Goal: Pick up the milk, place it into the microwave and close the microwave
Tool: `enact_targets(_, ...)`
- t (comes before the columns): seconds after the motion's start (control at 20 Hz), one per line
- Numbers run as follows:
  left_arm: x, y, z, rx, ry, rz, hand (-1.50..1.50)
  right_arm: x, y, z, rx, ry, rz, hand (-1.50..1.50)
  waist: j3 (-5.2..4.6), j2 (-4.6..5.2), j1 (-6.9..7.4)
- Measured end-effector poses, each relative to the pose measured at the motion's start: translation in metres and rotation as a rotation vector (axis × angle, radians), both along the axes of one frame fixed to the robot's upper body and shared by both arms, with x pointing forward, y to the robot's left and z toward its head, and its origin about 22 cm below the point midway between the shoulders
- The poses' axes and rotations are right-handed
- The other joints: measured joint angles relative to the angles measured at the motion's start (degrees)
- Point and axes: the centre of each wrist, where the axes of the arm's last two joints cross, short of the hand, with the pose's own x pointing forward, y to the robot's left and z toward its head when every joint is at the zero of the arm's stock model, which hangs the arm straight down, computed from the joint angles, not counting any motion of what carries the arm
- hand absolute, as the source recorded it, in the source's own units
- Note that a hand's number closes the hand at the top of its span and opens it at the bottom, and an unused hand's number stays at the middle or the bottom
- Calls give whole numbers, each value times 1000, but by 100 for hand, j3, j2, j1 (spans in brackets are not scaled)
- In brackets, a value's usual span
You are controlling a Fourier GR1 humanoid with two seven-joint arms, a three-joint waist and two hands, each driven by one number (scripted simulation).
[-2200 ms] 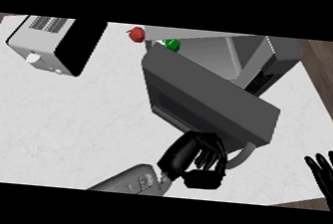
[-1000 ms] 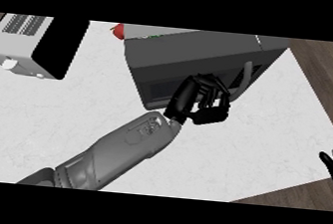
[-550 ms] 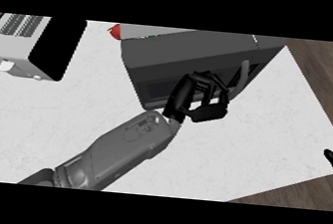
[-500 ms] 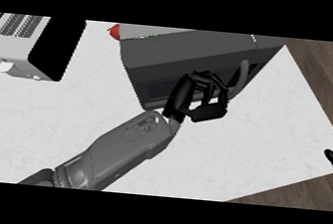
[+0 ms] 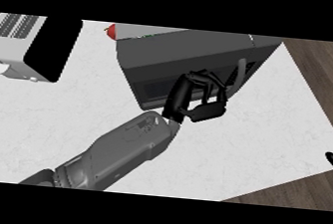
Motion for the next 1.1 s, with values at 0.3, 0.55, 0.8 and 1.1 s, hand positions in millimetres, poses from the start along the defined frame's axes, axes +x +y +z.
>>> enact_targets(0.3, 0, 0, -1, -21, -20, 18, 150, 1, 2, 6, -1, -11, 42, -150, 1, 23, -38)
enact_targets(0.55, 0, 0, -2, -32, -40, 31, 150, 0, 4, 9, -5, -12, 70, -150, 2, 38, -69)
enact_targets(0.8, 0, 0, -3, -42, -56, 43, 150, 1, 5, 14, -12, -22, 92, -150, 2, 56, -95)
enact_targets(1.1, 0, 0, -4, -52, -70, 56, 150, 1, 6, 19, -17, -23, 115, -150, 1, 64, -125)
